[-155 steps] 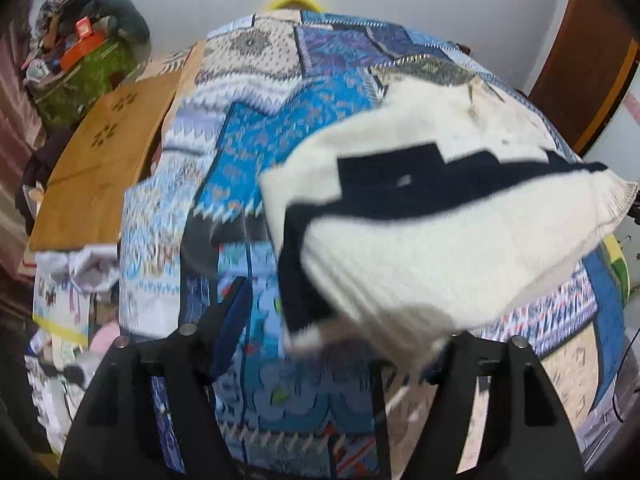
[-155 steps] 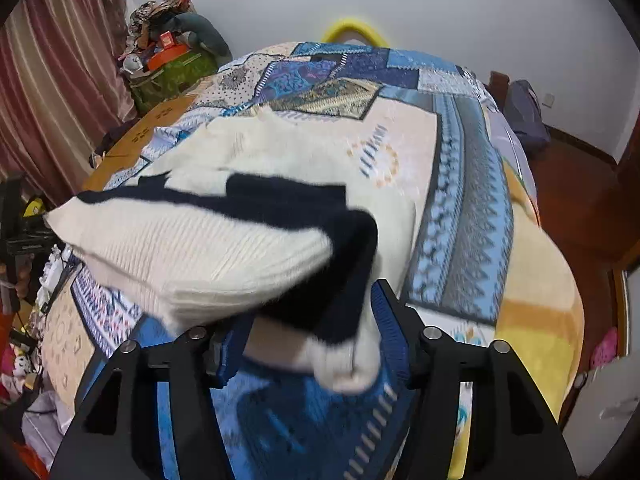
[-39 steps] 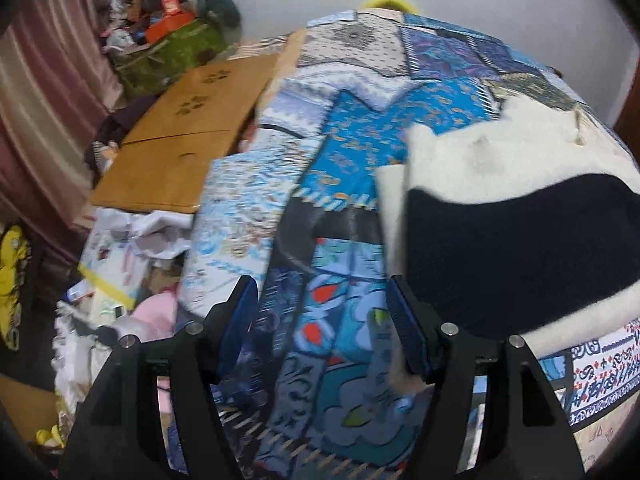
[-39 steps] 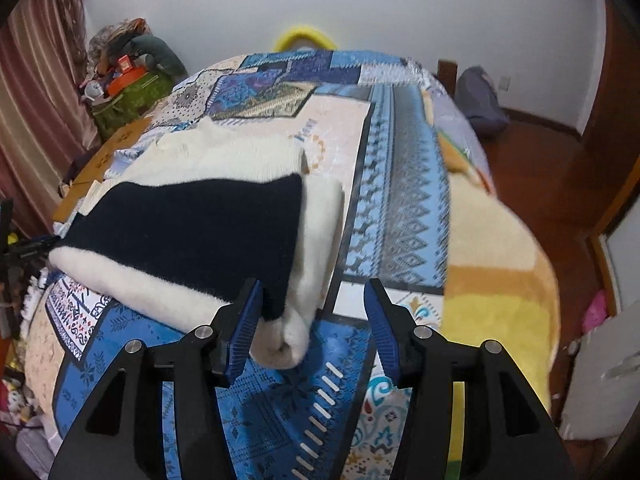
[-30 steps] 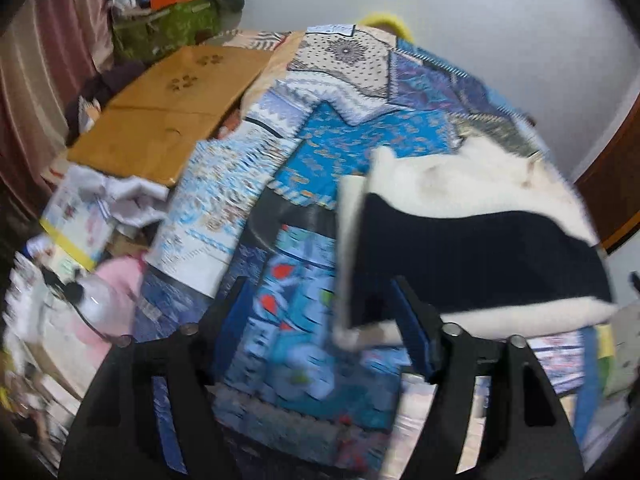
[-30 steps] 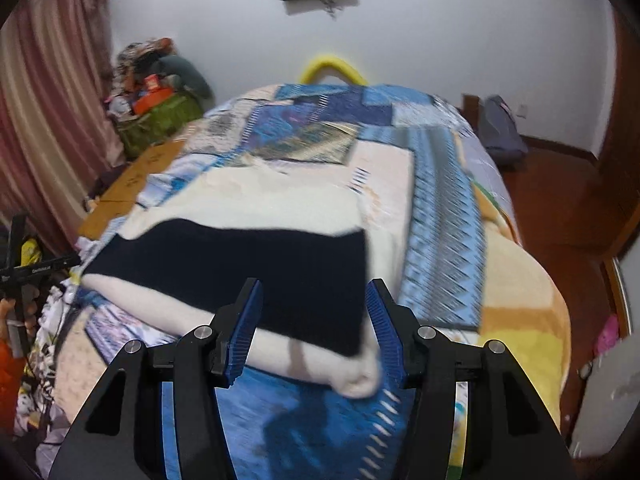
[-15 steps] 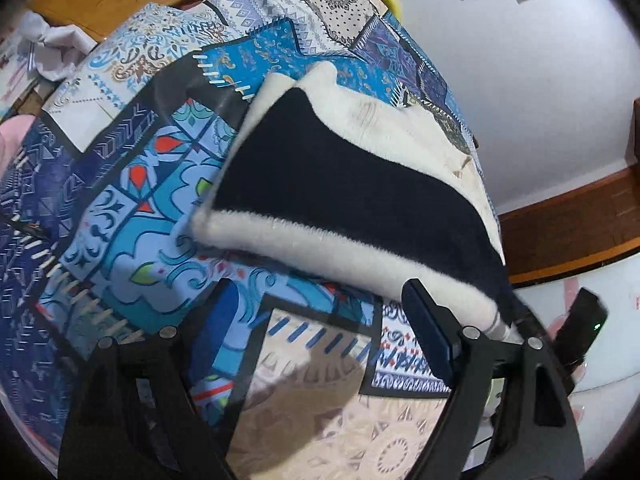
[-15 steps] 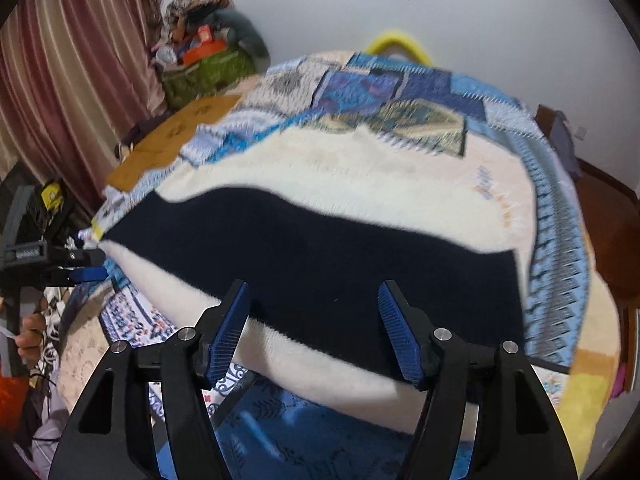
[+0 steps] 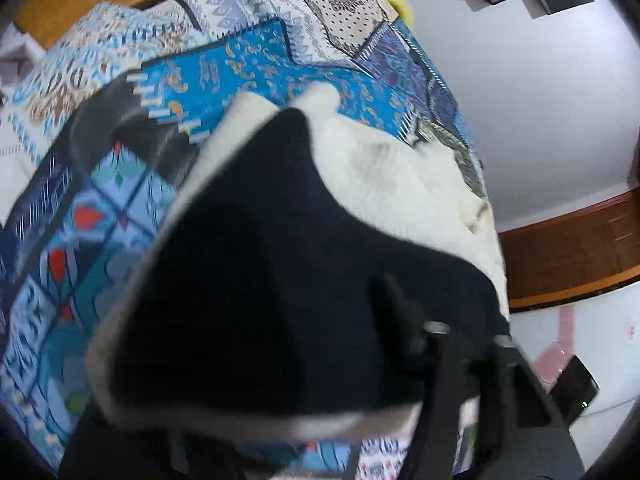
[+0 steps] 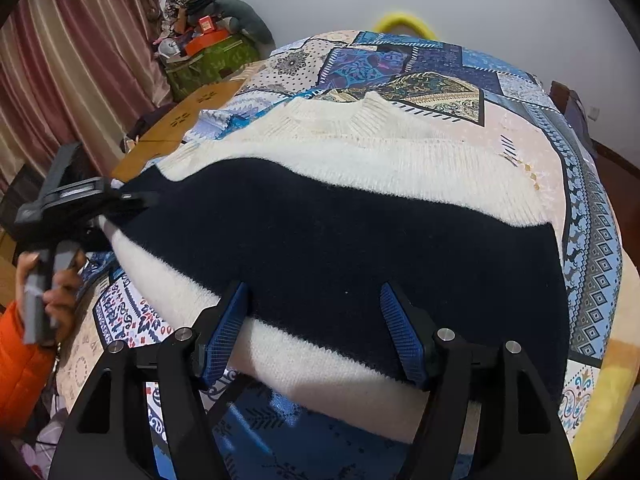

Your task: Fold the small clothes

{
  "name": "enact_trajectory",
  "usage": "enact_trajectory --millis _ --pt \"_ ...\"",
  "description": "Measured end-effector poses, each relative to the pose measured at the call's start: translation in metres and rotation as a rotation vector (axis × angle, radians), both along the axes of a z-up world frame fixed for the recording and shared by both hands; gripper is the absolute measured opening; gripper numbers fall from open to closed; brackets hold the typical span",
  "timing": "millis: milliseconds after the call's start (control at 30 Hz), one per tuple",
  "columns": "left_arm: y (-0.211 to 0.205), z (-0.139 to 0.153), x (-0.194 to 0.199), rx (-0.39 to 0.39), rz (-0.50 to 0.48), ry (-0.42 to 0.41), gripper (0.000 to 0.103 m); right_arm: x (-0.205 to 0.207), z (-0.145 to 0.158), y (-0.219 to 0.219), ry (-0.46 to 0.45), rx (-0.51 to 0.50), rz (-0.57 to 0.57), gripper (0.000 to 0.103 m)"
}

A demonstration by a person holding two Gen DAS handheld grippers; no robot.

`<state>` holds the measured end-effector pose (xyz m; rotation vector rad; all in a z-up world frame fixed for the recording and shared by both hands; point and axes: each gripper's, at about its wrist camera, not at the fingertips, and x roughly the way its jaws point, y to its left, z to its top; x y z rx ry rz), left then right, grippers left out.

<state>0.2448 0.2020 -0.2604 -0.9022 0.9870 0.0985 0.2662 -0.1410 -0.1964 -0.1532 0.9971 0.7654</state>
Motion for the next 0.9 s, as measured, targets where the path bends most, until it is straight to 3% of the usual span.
enact_trajectory --millis 67,167,433,667,900 --pt "0.006 0.001 0.001 -0.002 0.011 -0.009 0.029 0.000 0.002 -0.001 0.003 0.003 0.002 0.065" --pt "0.015 0.017 -0.003 0.063 0.017 -0.036 0.026 -0.001 0.009 -0.005 -0.005 0.020 -0.008 0.064" --pt "0.015 0.098 -0.019 0.380 0.061 -0.108 0.025 -0.008 0.021 -0.014 -0.029 0.081 -0.036 0.064" --pt "-0.043 0.163 -0.003 0.524 -0.055 -0.216 0.024 -0.008 0.009 -0.012 -0.029 0.090 -0.050 0.055" --pt "-0.121 0.205 0.038 0.573 -0.170 -0.313 0.024 -0.002 -0.003 -0.014 0.023 0.080 -0.047 0.054"
